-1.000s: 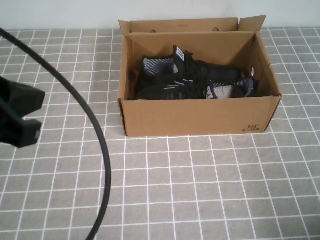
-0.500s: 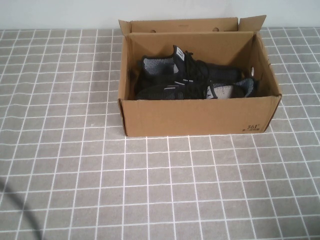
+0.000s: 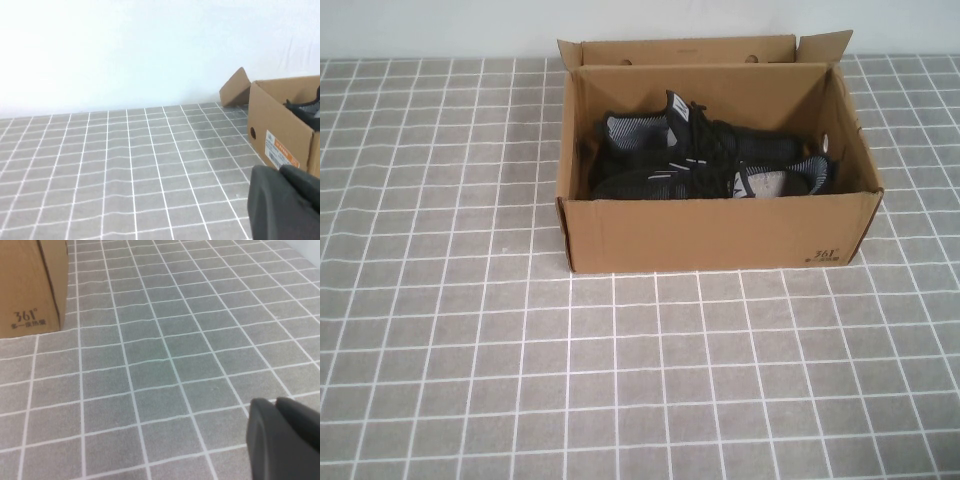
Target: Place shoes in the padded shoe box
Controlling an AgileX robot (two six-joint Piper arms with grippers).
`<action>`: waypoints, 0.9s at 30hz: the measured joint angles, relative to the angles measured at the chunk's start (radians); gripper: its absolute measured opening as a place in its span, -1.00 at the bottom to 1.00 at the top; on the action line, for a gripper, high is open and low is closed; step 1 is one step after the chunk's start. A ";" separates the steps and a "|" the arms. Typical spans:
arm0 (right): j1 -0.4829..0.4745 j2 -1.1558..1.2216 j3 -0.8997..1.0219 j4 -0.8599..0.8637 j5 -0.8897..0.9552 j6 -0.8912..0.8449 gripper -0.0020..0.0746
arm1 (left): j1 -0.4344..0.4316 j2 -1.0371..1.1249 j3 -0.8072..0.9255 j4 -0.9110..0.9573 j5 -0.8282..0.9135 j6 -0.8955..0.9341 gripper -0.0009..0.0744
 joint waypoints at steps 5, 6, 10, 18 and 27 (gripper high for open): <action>0.000 0.000 0.000 0.000 0.000 0.000 -0.97 | 0.007 -0.040 0.175 -0.009 -0.120 0.000 -0.99; 0.000 0.000 0.000 0.000 0.000 0.000 -0.97 | 0.009 -0.040 0.209 -0.009 -0.141 0.000 -0.99; 0.000 0.000 0.000 0.000 0.000 0.000 -0.97 | 0.010 -0.040 0.278 -0.009 -0.143 -0.002 -0.99; 0.000 0.000 0.000 0.000 0.000 0.000 -0.97 | 0.016 -0.040 0.282 0.013 0.026 -0.014 -0.99; 0.000 0.000 0.000 0.000 0.000 0.000 -0.97 | 0.026 -0.040 0.282 0.017 0.031 -0.025 -0.99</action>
